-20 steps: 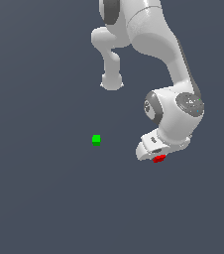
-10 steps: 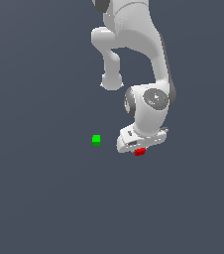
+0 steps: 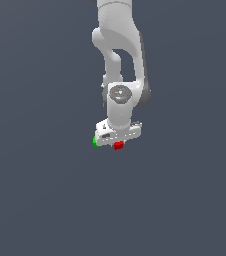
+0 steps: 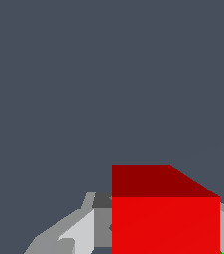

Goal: Stack the red cube on top of the green cube.

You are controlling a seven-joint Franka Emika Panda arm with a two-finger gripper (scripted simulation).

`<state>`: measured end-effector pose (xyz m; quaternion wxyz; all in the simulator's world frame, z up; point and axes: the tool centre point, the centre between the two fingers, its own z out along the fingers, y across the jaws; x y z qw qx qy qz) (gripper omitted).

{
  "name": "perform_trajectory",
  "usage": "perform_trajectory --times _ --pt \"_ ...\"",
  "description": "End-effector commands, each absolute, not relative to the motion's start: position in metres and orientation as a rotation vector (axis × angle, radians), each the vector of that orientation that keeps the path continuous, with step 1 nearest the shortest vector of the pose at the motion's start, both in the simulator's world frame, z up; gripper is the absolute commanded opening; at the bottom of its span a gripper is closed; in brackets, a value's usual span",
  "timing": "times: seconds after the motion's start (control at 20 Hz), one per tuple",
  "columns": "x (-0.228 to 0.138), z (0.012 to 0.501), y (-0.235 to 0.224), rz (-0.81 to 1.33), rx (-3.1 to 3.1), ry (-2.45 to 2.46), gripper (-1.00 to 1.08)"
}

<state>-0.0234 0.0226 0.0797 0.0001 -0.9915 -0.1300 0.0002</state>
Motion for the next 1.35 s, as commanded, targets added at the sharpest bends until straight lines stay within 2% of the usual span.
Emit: perform_trajectory --times 0.0,0.4,0.8,0.85,1.3 --pt "-0.035 0.076 -0.001 -0.001 -3.115 -0.409 -1.00" --pt "-0.063 0.064 -0.062 0.000 -3.115 -0.409 -1.00" --pt "-0.071 0.060 -0.083 0.000 -3.115 -0.410 -1.00" --pt "-0.071 0.060 -0.083 0.000 -3.115 -0.410 1.00" --pt "-0.071 0.060 -0.083 0.000 -3.115 -0.410 1.00"
